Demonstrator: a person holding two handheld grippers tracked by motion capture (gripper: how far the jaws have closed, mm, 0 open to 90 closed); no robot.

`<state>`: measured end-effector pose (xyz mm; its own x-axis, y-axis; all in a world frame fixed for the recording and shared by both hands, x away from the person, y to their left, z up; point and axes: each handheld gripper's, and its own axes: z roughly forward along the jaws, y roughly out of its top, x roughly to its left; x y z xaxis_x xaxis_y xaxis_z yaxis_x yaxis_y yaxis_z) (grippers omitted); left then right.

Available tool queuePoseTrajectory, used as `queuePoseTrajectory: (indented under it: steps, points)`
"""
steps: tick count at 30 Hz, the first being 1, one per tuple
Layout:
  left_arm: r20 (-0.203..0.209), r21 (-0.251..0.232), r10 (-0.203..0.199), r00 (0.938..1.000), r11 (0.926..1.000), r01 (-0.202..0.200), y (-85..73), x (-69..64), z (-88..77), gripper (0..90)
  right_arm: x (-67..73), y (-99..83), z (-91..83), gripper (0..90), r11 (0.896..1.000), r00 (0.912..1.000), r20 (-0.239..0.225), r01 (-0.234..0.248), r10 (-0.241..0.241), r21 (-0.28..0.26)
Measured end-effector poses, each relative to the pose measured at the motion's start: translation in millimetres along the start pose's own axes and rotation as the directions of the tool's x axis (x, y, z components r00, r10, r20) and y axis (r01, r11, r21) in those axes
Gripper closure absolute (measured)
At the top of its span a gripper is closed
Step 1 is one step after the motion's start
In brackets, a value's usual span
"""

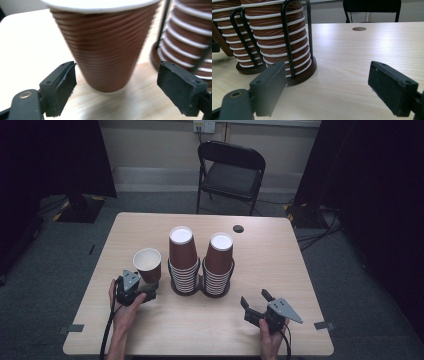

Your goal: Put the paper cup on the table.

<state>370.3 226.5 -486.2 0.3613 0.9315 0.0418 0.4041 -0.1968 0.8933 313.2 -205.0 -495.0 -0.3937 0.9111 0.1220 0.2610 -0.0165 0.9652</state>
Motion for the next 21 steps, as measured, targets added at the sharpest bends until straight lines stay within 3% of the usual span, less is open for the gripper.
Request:
queuePoseTrajectory:
  steps: [2, 9, 13, 15, 19, 21]
  points:
    - [-0.002, -0.007, -0.002, 1.0, 1.0, 0.002, 1.4, -2.4, -4.2, 15.6, -0.1, 0.0, -0.1, 14.4, 1.0, 1.0, 0.0, 0.0, 0.0, 0.0]
    - [0.061, -0.065, -0.04, 0.9974, 0.997, 0.043, -0.9, -16.1, -16.8, 15.5, 0.0, -0.2, -0.3, 14.5, 1.0, 1.0, -0.002, 0.001, -0.001, -0.004]
    - [0.077, -0.074, -0.026, 0.9967, 0.9967, 0.032, -3.6, -27.2, -21.7, 15.7, 0.0, -0.3, -0.6, 14.5, 1.0, 1.0, -0.003, 0.002, -0.002, -0.007]
    - [0.101, -0.099, -0.029, 0.9944, 0.9944, 0.039, -5.2, -31.9, -27.7, 15.7, -0.3, -0.4, -0.9, 14.5, 1.0, 1.0, -0.005, 0.0, 0.0, -0.009]
    - [0.107, -0.121, -0.023, 0.9939, 0.9919, 0.037, -9.2, -43.2, -37.9, 15.5, 0.5, -0.3, -0.7, 14.5, 1.0, 1.0, -0.002, 0.005, -0.005, -0.007]
    - [0.108, -0.156, -0.016, 0.994, 0.9873, 0.033, -11.8, -51.6, -42.3, 15.8, 0.6, -0.3, -0.6, 14.5, 1.0, 1.0, 0.001, 0.008, -0.008, -0.005]
